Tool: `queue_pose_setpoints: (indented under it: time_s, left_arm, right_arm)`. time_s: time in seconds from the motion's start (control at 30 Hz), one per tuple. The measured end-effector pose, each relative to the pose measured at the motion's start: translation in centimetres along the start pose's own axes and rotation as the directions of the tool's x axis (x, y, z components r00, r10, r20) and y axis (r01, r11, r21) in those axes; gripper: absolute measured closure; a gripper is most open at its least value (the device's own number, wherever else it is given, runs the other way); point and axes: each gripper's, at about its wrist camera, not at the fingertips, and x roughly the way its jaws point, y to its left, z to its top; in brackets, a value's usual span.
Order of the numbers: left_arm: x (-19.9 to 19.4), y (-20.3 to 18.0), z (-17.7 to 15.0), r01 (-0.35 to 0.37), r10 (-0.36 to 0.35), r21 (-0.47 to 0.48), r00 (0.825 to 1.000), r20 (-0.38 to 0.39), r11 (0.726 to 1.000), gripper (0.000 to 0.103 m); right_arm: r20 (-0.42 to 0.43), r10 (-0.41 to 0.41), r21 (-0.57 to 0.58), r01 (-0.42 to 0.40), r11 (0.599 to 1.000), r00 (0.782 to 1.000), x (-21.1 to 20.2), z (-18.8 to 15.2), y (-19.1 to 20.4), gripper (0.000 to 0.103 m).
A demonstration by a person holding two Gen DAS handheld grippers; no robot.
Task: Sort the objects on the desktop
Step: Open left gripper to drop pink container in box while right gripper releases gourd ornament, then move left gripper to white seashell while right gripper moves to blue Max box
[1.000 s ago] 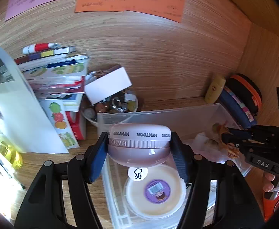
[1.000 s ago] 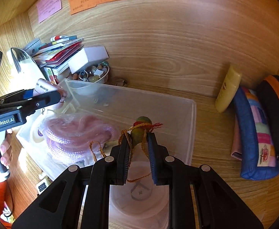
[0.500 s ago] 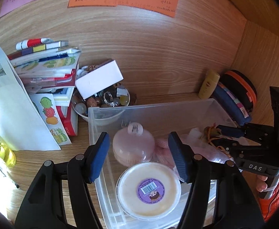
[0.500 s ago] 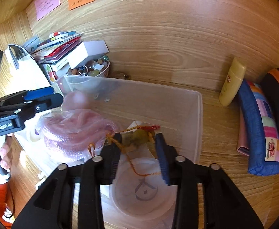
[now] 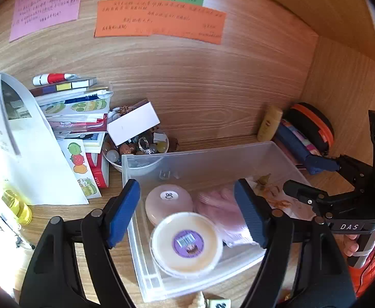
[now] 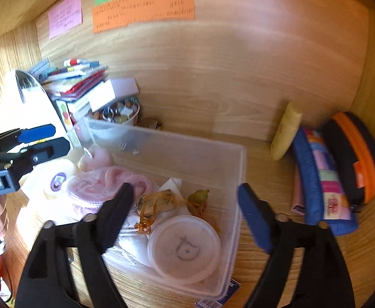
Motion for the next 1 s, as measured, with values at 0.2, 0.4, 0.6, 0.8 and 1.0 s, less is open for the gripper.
queue_pose_setpoints:
  time_s: [0.2,0.4,0.6,0.8,1.0]
  left_arm:
    - [-2.5,-0.7,-1.1,-0.009,0.009,0.021,0.999,0.038,1.000,0.011]
    - [-4.1,-0.8,-2.7,-0.033,0.032,0.035,0.999,0.022,0.999,0.009]
    - [-5.4,-0.2,-5.3,-0.061,0.061,0.050,0.998,-0.006,0.997,0.009]
    - [-5.4,0.9,-7.9,-0.075,0.078,0.038,0.995,-0.070,0.996,0.009]
    - [-5.0,1.5,-10.2,-0.094,0.100,0.048,0.987,-0.126,0.994,0.009]
  right_arm:
    - [0.010,-0.041,-0.057,0.041,0.998,0.999,-2.2,-0.7,1.1,0.019]
    - [-0.006,-0.081,-0.092,0.081,0.992,0.997,-3.6,-2.5,1.9,0.019]
    - [-0.026,-0.098,-0.089,0.095,0.991,0.995,-4.9,-4.6,1.7,0.019]
    - [-0.042,-0.122,-0.083,0.118,0.989,0.992,-5.9,-6.5,1.2,0.018]
    - [-0.073,-0.171,-0.052,0.167,0.985,0.983,-6.1,-8.5,0.2,0.018]
